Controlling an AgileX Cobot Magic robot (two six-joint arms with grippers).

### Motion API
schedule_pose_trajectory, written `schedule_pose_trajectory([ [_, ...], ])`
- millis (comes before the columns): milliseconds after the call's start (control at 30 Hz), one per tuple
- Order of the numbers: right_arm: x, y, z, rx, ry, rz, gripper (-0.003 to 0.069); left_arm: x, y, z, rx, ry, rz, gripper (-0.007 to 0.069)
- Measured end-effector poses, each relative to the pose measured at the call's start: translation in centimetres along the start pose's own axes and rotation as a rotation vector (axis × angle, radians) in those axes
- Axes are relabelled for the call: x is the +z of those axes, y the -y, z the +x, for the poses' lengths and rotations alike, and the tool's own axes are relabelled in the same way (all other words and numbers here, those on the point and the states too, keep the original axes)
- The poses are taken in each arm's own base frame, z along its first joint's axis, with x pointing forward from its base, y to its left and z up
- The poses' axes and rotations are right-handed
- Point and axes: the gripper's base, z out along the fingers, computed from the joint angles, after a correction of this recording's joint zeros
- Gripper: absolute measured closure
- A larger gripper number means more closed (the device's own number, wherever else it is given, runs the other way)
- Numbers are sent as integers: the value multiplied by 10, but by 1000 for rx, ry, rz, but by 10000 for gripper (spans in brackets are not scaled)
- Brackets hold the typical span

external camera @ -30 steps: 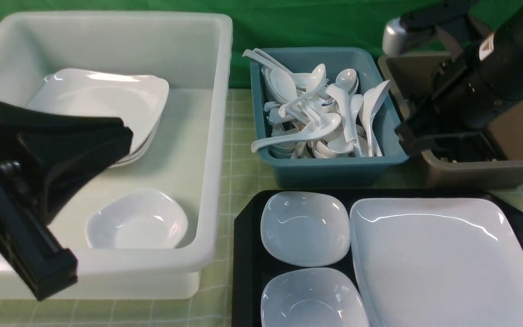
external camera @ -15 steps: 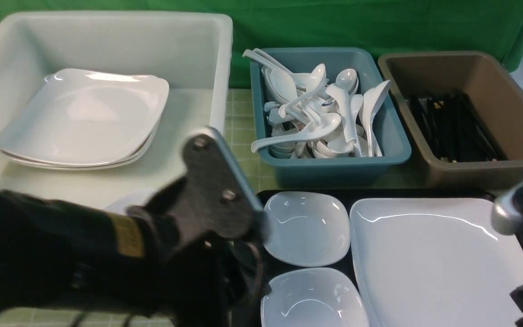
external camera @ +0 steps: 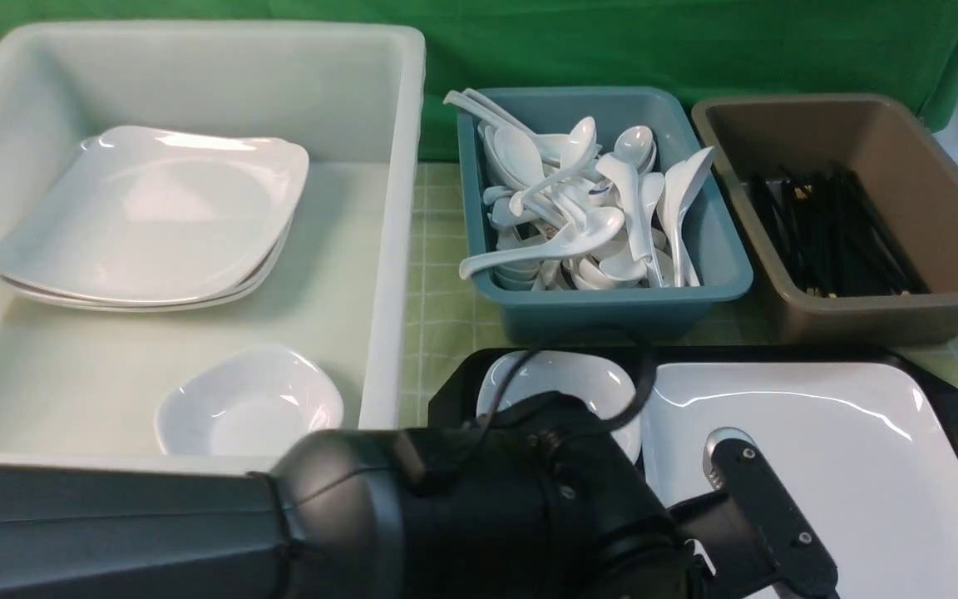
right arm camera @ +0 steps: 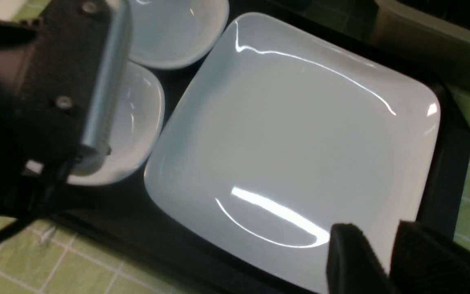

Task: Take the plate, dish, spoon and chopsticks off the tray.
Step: Use the left arm to grab a small plate from the dinner plate, then use the left arm to put the small plate into the large storage box on the left

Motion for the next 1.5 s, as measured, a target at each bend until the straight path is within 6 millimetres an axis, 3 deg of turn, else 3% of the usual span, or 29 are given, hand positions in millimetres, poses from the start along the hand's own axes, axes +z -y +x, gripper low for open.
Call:
schedule_pose_trajectory([
  [133,-3,0,1,4,16,1,461,19,-5,-1,6,-11,-62,148],
  [300,-3,0,2,4,15,1,458,36,-6,4,10,-50,-75,176],
  [333,-3,0,2,4,14,1,456,38,-6,4,5,-54,-74,197],
  [367,-3,0,3,4,10,1,454,39,-6,4,-6,-53,-75,265],
  [400,-3,0,3,4,10,1,454,39,-6,4,-10,-53,-75,274],
  [433,-3,0,3,3,7,1,451,39,-6,4,-16,-57,-78,368],
  [467,-4,0,3,3,7,1,449,38,-7,4,-14,-58,-84,414],
  [633,-4,0,4,1,1,1,443,27,-7,2,-30,-48,-86,457],
  [733,-4,0,4,0,-1,2,443,9,-7,1,-64,-41,-77,505],
  [800,-4,1,4,0,-2,2,443,-18,-7,-1,-98,-13,-70,579],
  [900,-4,1,4,0,-2,2,442,-47,-5,-2,-133,41,-56,596],
  [1000,-4,0,3,0,6,1,442,-107,-6,-1,-145,192,-65,598],
  [1033,-4,0,3,1,9,1,442,-107,-7,-1,-144,192,-66,598],
  [1100,-4,0,0,4,39,-1,442,-155,-10,7,-123,313,-117,598],
  [1133,-4,0,0,4,39,-1,442,-155,-10,7,-123,313,-117,598],
  [1200,-4,0,-3,9,79,-6,453,-197,-24,24,-115,370,-230,598],
  [1333,-4,-2,-7,20,121,-25,495,-212,-56,50,-166,273,-351,598],
  [1400,-5,-5,-11,42,161,-65,554,-208,-83,70,-194,169,-397,598],
  [1500,-6,-9,-14,37,202,-106,624,-185,-123,102,-265,78,-379,598],
])
